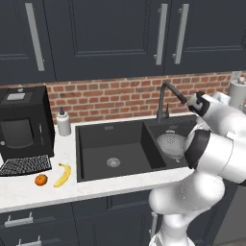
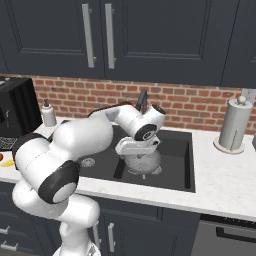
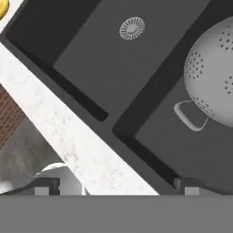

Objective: Put the colander in the sink, put the tangerine, banana in the colander, and turn on the sink faucet and pour water over the colander.

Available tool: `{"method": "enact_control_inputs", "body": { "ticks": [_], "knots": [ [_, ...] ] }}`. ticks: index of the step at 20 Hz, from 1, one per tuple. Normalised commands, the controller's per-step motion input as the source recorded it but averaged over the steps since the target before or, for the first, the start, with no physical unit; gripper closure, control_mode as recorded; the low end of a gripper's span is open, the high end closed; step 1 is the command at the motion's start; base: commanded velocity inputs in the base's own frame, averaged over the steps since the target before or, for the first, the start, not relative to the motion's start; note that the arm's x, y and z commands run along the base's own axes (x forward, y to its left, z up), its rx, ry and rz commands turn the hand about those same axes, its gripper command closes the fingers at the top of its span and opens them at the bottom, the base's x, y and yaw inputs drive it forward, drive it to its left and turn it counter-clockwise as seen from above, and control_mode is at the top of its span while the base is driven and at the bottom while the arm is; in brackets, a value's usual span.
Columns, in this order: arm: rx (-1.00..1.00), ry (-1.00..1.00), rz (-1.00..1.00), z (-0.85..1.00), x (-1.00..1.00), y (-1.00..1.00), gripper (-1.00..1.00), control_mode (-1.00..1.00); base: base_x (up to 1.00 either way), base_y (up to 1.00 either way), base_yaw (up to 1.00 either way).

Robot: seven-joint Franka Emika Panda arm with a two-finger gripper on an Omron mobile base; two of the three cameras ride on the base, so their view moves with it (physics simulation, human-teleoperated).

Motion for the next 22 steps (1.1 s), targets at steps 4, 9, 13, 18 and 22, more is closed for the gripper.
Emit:
{"method": "enact_control_inputs", "body": {
  "ticks": [4,9,13,18,22],
  "knots": [
    [-0.05,0.06,-0.59,0.48,-0.17,0.49,-1.00,-1.00,0.00,0.00,0.00],
    [-0.07,0.08,-0.50,0.27,-0.63,0.53,-1.00,-1.00,0.00,0.00,0.00],
    [-0.11,0.06,-0.36,0.12,-0.89,0.77,-1.00,-1.00,0.00,0.00,0.00],
    [-0.07,0.05,-0.18,0.38,-0.50,0.97,-1.00,-1.00,0.00,0.00,0.00],
    [-0.01,0.08,-0.01,0.61,-0.05,1.00,-1.00,-1.00,0.00,0.00,0.00]
  ]
}}
